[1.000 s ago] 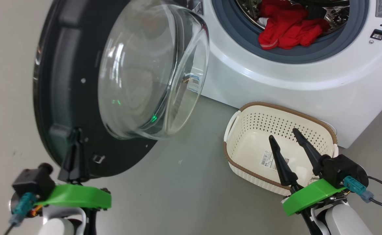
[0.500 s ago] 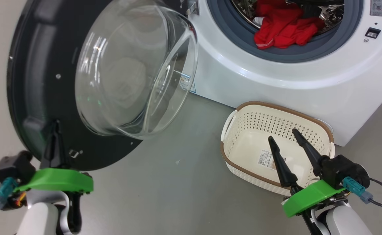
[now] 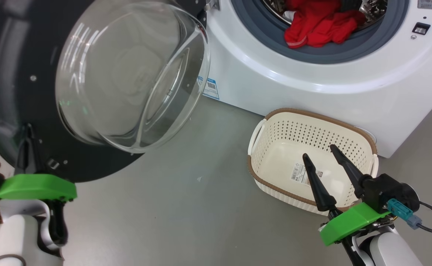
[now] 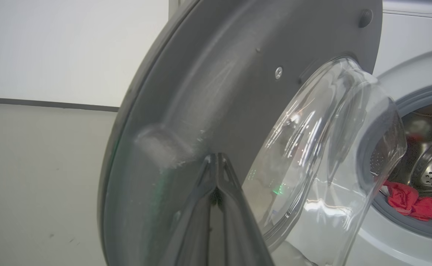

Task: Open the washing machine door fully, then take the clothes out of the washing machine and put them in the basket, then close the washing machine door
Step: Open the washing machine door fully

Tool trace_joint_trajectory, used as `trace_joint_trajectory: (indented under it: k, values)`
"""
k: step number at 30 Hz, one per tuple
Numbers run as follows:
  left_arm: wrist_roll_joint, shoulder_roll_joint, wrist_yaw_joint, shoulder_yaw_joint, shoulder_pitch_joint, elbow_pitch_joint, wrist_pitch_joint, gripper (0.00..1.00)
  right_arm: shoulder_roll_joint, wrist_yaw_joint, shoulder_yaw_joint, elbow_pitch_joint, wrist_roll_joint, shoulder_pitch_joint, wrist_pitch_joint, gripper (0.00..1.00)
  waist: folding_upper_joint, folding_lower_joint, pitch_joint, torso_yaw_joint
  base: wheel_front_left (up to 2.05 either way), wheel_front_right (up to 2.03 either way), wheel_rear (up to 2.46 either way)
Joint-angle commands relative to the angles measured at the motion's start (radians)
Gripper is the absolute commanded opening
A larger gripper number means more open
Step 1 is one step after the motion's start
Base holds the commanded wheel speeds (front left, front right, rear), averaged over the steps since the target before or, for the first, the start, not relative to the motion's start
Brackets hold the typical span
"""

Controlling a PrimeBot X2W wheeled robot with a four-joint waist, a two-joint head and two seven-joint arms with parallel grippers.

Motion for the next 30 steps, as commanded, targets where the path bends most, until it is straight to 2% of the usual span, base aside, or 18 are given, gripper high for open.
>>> trace_joint_trajectory:
  k: [1, 18, 30]
  values:
    - [0.007, 0.053, -0.004, 0.055, -0.043, -0.008, -0.012, 0.00, 0.006, 0.006, 0.020, -0.033, -0.021, -0.008, 0.002, 1.00, 0.0000, 0.0000, 0.006, -0.002, 0.00, 0.00, 0.00]
    - [0.078, 0.069, -0.062, 0.157, -0.174, 0.154, -0.012, 0.00, 0.006, 0.006, 0.008, -0.090, -0.067, -0.014, 0.056, 1.00, 0.0000, 0.0000, 0.054, -0.011, 0.00, 0.00, 0.00]
    - [0.134, 0.057, -0.085, 0.216, -0.216, 0.220, -0.012, 0.00, 0.006, 0.006, 0.013, -0.106, -0.077, -0.012, 0.074, 1.00, 0.0000, 0.0000, 0.068, -0.019, 0.00, 0.00, 0.00]
